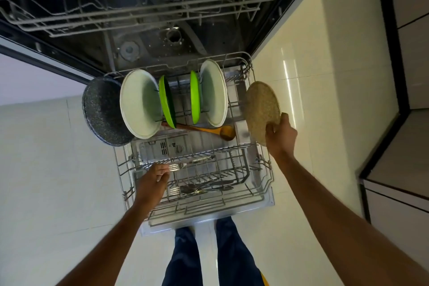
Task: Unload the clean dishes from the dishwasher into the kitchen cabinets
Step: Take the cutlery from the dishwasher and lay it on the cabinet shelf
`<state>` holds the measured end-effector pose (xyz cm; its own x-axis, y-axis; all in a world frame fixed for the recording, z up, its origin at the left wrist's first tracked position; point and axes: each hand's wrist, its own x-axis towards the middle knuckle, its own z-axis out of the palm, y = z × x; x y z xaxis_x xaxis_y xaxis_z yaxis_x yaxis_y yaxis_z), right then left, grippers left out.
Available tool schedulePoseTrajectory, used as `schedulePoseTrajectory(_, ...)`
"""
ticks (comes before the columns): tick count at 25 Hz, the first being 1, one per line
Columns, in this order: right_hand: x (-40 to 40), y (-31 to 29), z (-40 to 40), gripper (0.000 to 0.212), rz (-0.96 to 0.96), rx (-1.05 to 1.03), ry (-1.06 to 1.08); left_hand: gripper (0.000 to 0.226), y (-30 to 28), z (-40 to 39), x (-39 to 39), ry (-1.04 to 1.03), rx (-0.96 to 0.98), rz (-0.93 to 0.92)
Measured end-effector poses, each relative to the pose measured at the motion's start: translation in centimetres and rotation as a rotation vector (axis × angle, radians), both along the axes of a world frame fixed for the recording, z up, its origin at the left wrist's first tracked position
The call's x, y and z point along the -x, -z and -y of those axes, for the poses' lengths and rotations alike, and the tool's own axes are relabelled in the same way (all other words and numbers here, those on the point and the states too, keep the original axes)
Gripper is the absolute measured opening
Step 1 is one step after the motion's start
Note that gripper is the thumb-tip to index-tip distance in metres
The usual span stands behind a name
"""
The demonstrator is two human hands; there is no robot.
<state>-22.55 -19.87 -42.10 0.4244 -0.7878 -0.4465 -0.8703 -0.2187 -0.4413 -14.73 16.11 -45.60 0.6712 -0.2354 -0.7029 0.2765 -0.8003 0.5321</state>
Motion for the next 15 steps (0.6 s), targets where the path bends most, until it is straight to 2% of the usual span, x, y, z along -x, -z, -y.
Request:
schedulePoseTrajectory(2,-1.8,0.3,0.1,0.013,0.000,0.033,-0.017,0.022,0.2,-0.5,0.0,0.032,-0.025,-0.004)
schedulePoseTrajectory(7,-10.0,0.2,3.0,0.025,0.022,0.078,0.068,0.024,1.4,-1.2,0.8,0.034,-0.039,-0.031)
schedulePoseTrajectory(11,-13.5,-0.2,4.6,0.025,0.006,0.106,-0.037,0.024,2.4,-1.5,1.5,0.020,-0.017,-0.045)
schedulePoseTrajectory(15,-13.9,-1.5,4.5,0.025,0.047,0.251,-0.085,0.027,3.0,-2.4,2.6,0.030,-0.029,-0.061)
